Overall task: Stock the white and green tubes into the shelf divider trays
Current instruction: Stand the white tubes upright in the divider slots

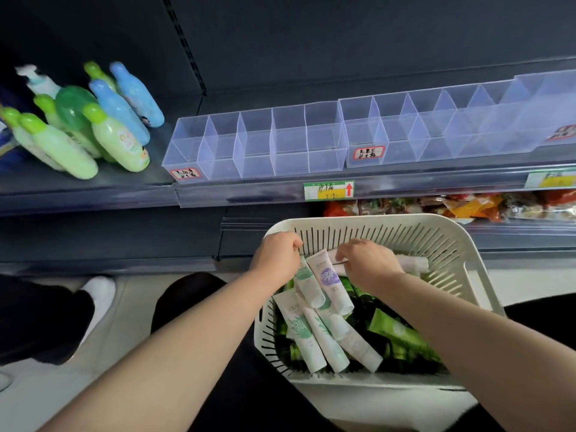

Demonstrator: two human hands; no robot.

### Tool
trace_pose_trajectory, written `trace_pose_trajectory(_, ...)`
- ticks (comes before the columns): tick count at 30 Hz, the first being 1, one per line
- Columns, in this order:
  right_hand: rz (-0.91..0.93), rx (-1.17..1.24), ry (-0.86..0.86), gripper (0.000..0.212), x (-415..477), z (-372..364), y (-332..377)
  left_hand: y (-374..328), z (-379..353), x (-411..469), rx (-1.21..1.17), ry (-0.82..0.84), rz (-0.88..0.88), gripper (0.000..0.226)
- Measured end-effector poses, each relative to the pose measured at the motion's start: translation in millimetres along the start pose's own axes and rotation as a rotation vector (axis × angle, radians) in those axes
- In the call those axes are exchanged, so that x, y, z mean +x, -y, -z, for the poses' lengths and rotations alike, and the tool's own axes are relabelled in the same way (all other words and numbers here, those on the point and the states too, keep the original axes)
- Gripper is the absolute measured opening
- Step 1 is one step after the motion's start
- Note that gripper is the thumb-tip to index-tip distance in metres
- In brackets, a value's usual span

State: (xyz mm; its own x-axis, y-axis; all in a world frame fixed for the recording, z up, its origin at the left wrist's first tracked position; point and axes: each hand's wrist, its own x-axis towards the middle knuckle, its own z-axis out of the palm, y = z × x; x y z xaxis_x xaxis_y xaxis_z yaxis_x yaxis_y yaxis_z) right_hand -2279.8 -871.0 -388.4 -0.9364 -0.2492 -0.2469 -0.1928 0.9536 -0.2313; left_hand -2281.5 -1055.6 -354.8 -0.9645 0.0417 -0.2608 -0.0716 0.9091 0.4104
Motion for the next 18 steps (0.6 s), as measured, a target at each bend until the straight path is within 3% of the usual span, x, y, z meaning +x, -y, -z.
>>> trace_pose_trajectory(5,-0.029,0.102,0.069,0.019,3.4,-23.6,13.5,-4.6,-19.9,-1.0,-0.039,0.06,0.018,0.037)
trace_pose_trajectory(11,-0.147,0.24,0.026,0.029,20.4,-33.8,19.3,-7.8,-29.1,11.6,-0.039,0.072,0.116,0.041)
trace_pose_trajectory(18,-0.248,0.171,0.146,0.026,31.4,-24.8,-1.9,-17.6,-32.8,32.2,0.132,0.297,0.242,0.033)
